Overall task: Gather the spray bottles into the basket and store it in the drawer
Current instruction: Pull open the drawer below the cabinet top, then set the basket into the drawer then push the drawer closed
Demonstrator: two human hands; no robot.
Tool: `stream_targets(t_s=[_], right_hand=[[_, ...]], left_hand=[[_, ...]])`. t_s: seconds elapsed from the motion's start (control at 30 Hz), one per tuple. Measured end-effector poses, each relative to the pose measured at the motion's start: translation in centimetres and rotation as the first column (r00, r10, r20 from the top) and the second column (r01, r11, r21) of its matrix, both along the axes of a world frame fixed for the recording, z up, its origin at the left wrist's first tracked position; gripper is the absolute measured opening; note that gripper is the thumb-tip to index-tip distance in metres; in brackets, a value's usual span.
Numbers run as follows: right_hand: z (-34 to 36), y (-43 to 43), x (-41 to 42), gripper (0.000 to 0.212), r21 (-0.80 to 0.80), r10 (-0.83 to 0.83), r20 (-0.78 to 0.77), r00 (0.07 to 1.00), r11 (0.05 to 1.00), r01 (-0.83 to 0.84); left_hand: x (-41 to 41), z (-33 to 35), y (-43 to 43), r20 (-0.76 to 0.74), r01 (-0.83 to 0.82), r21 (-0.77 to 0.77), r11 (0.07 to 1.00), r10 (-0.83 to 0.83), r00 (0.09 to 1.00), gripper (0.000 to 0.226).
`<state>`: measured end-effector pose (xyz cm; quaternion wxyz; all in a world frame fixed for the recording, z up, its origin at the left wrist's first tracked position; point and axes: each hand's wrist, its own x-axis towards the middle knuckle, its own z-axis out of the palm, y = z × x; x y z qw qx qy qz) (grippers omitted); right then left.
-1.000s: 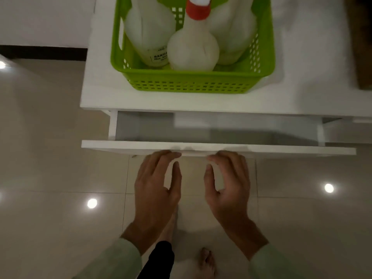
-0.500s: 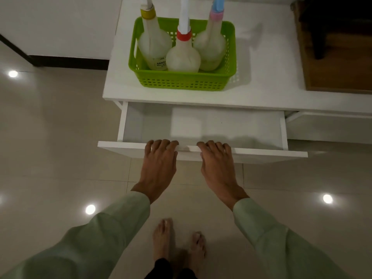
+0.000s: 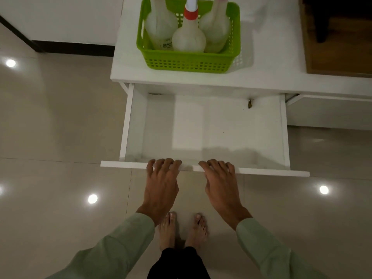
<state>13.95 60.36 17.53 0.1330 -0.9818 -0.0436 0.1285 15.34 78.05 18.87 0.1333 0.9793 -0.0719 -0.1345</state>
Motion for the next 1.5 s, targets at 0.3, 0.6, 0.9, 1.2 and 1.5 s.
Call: stream_targets(t_s=[0.3,0.6,0.9,1.2,1.5], right_hand=[[4.9,-1.4,5.0,0.059,0.472,-0.218,-0.225,0.95,0.828,0.302],[11.7,-3.1,20.6,0.049,0.673,-0.582,0.125,0.804,0.645,0.362],[9.0,-3.7,32.2,0.066,0.616,-0.643,-0.21,0.737,0.499,0.61],[7.8,-3.8,34.0,0.025,0.58,-0.651,-0.166,0.741,0.543,0.607],[10.3,-6.4,26.6,0.025,0.643,-0.632,-0.104,0.768,0.546,0.537]], left_hand=[[3.5,3.9,0.0,-0.088,-0.024,-0.349,0.937,-0.007,0.996,0.055],[20.6,10.9,-0.3,0.217,-0.188,-0.574,0.797,0.369,0.904,0.053],[32.3,7.9,3.1,-0.045,-0.44,-0.476,0.762,0.478,0.877,0.077],[33.7,7.5,3.8,-0.091,-0.476,-0.45,0.756,0.491,0.866,0.053],[26.3,10.4,2.9,-0.02,-0.355,-0.579,0.733,0.423,0.906,0.05]])
